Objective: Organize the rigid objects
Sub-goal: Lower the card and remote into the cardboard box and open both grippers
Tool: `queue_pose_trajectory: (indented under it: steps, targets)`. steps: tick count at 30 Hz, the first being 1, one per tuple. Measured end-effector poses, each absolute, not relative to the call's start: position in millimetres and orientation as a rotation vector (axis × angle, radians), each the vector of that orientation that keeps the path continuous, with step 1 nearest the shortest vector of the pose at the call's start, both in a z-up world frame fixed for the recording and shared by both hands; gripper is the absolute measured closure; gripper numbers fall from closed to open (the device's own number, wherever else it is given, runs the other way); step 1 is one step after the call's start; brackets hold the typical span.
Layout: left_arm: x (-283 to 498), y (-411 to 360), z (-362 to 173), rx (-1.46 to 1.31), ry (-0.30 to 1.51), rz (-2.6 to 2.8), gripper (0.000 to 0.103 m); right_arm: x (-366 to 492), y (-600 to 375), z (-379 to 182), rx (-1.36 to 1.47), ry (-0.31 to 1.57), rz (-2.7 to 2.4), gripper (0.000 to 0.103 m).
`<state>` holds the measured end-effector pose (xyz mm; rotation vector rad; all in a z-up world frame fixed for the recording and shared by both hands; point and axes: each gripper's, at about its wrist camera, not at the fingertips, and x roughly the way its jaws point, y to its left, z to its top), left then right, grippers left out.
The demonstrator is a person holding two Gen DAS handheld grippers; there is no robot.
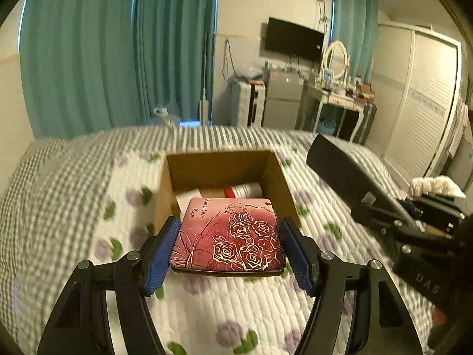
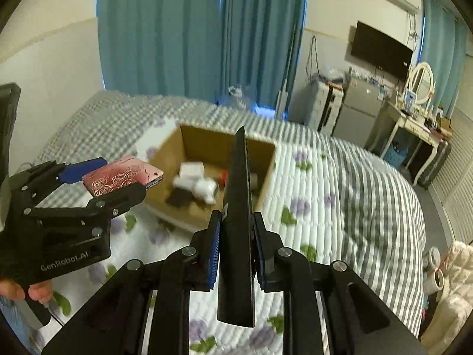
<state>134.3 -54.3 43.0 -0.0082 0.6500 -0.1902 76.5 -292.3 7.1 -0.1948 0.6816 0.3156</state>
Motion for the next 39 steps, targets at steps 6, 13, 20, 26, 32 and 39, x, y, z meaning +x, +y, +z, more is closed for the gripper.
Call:
queue_pose_trajectory:
  steps: [6,13,20,26,32,39]
  targets:
    - [163.8,-37.3,63.4,0.016,0.592,-0.144,0.033,106.9,-270.0,29.0,-0.173,0.634,0.341,0.084]
    - [220.8,-26.9,42.1,0.02,0.609,-0.141,0.033,159.9,-250.7,18.6,-0.142,0.651,0.361,0.084]
    - [273.6,-33.7,-8.7,0.019,0.686,-0.143,0.033,206.3,-250.2,-17.2,-0.139,0.704,0.356,0.084]
    - [308.8,-39.1,-42.1,0.021,0.735,-0.142,0.033,235.1,-257.0,-52.0,-0.138,0.752,0.361,0.084]
    - [321.6,-41.1,-55.4,0.023,0.747,-0.14,0.031,246.0,-261.1,-75.7,-0.127,0.769,0.393,0.084]
    - [307.8,-31.3,-43.2,0.015,0.729,-0.134,0.031,242.6,-259.6,-80.7,-0.12,0.774,0.389,0.084]
